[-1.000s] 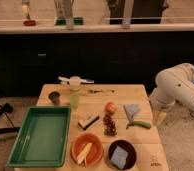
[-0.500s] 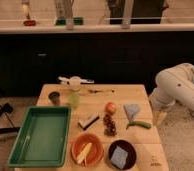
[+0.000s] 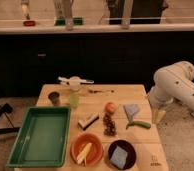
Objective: Stack cups on top of each other
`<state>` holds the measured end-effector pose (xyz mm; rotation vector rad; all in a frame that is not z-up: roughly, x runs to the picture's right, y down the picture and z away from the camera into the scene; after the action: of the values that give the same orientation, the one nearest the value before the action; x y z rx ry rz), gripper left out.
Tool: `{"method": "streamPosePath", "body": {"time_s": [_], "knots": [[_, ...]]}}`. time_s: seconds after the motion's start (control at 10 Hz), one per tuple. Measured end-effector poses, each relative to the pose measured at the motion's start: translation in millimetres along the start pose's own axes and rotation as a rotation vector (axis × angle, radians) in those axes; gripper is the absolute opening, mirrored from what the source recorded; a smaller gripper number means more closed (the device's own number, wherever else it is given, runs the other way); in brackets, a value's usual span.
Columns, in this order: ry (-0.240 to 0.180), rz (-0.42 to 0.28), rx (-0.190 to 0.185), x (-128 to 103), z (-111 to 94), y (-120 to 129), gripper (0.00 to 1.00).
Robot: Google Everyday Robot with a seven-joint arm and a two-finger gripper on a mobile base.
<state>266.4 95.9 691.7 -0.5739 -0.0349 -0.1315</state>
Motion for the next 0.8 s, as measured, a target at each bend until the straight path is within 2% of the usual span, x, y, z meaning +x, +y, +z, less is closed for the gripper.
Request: {"method": "streamPosePath", "body": {"time_s": [0.1,0.3,0.6,0.7,0.8], "knots": [[-0.004,-0.084,-0.001,-9.3,0.2,-8.6,0.8],[-0.006,-0.166,-0.003,-16.9,0.0,-16.2,0.8],[-0.007,-0.17,-0.003,-16.8,0.3,-16.4,0.8],[-0.023,-0.187,0.016,-18.5,0.7,-19.1,0.8],[-0.038,-0.228,0.052,-22.5,0.7,-23.2,0.8]]}}
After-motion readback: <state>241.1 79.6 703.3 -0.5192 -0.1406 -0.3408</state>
